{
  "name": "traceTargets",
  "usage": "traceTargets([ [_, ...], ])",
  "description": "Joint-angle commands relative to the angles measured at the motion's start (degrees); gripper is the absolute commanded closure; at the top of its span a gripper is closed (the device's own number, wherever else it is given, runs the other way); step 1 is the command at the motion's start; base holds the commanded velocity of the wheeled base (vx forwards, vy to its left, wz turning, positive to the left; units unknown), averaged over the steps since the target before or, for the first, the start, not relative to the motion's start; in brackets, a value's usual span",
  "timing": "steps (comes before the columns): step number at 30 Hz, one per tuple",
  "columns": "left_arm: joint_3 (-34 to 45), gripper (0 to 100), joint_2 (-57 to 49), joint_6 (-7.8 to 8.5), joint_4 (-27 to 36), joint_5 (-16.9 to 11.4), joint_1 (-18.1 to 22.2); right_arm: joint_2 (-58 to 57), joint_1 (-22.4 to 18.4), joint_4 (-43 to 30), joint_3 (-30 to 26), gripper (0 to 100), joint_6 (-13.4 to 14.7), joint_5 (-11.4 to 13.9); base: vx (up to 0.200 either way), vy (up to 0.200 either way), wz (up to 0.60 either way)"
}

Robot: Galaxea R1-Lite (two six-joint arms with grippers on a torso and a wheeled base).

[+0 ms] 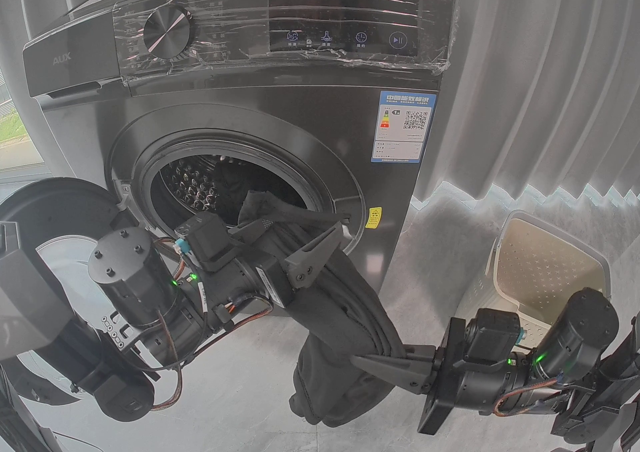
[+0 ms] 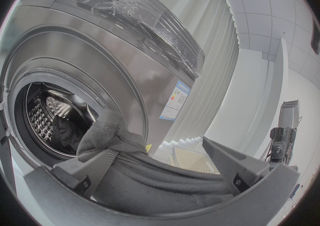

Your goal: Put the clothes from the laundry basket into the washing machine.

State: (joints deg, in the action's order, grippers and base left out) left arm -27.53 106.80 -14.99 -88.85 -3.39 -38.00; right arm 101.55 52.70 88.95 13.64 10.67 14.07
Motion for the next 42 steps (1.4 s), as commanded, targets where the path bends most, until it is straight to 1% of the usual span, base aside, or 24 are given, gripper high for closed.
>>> traceTargets([
  [1,0.5,0,-0.7,0.05,0.0,0.0,0.0,0.9,-2.3,0.1,1.7,100,0.1,-0.1,0.000,0.000,0.00],
  [3,0.7,0,-0.9,0.05,0.0,0.0,0.1,1.5,-3.0,0.1,2.7,100,0.1,-0.1,0.000,0.000,0.00],
  [10,2.5,0,-1.6,0.05,0.0,-0.4,0.0,1.6,-3.0,0.1,3.1,100,0.1,-0.2,0.000,0.000,0.00],
  [12,2.7,0,-1.7,0.14,0.0,-1.0,0.1,1.5,-3.0,0.1,3.3,100,0.2,-0.2,0.000,0.000,0.00],
  [13,3.3,0,-2.0,0.14,0.0,-2.0,0.1,1.5,-3.2,0.1,3.5,100,0.2,-0.2,0.000,0.000,0.00],
  [15,4.1,0,-3.3,-0.03,0.0,-3.0,0.3,1.5,-3.6,0.1,3.6,100,0.3,-0.2,0.000,0.000,0.00],
  [17,3.5,0,-4.7,-0.39,0.0,-3.7,0.6,1.5,-3.7,0.1,3.5,100,0.4,-0.2,0.000,0.000,0.00],
  [19,3.5,0,-4.7,-0.39,0.0,-3.7,0.6,1.5,-3.7,0.1,3.5,100,0.4,-0.2,0.000,0.000,0.00],
  [20,2.7,0,-6.9,-3.55,0.0,-4.6,0.6,2.0,-3.8,0.1,3.1,100,0.5,-0.3,0.000,0.000,0.00],
  [21,2.0,0,-7.3,-4.87,0.0,-4.7,0.6,2.5,-3.8,0.1,3.1,100,0.5,-0.4,0.000,0.000,0.00],
  [23,0.1,0,-7.6,-6.54,0.0,-4.2,0.7,3.1,-3.8,0.1,2.9,100,0.4,-0.4,0.000,0.000,0.00],
  [24,-0.6,0,-7.6,-6.98,0.1,-4.0,1.1,3.2,-3.8,0.1,2.8,100,0.4,-0.4,0.000,0.000,0.00],
  [26,-0.7,0,-7.6,-7.07,0.1,-4.1,2.6,3.2,-3.8,0.0,2.7,100,0.5,-0.6,0.000,0.000,0.00],
  [31,-1.0,0,-7.7,-7.33,0.0,-4.4,3.1,4.0,-5.6,0.0,1.4,100,0.4,-1.0,0.000,0.000,0.00],
  [32,-1.3,0,-8.5,-8.38,0.1,-4.6,3.1,4.8,-6.6,0.0,0.6,100,0.4,-1.1,0.000,0.000,0.00],
  [33,-1.4,0,-9.2,-9.09,0.1,-4.7,2.9,5.3,-7.2,0.0,0.4,100,0.4,-1.0,0.000,0.000,0.00],
  [35,-1.1,0,-9.5,-9.79,0.1,-4.8,2.8,5.9,-7.9,0.0,0.4,100,0.4,-1.0,0.000,0.000,0.00],
  [38,0.3,0,-9.6,-10.14,0.1,-4.8,1.8,6.1,-8.0,0.0,1.2,100,0.4,-1.0,0.000,0.000,0.00],
  [42,4.2,0,-9.4,-10.14,0.2,-5.0,-1.6,6.1,-8.0,0.1,2.7,100,0.4,-1.1,0.000,0.000,0.00],
])
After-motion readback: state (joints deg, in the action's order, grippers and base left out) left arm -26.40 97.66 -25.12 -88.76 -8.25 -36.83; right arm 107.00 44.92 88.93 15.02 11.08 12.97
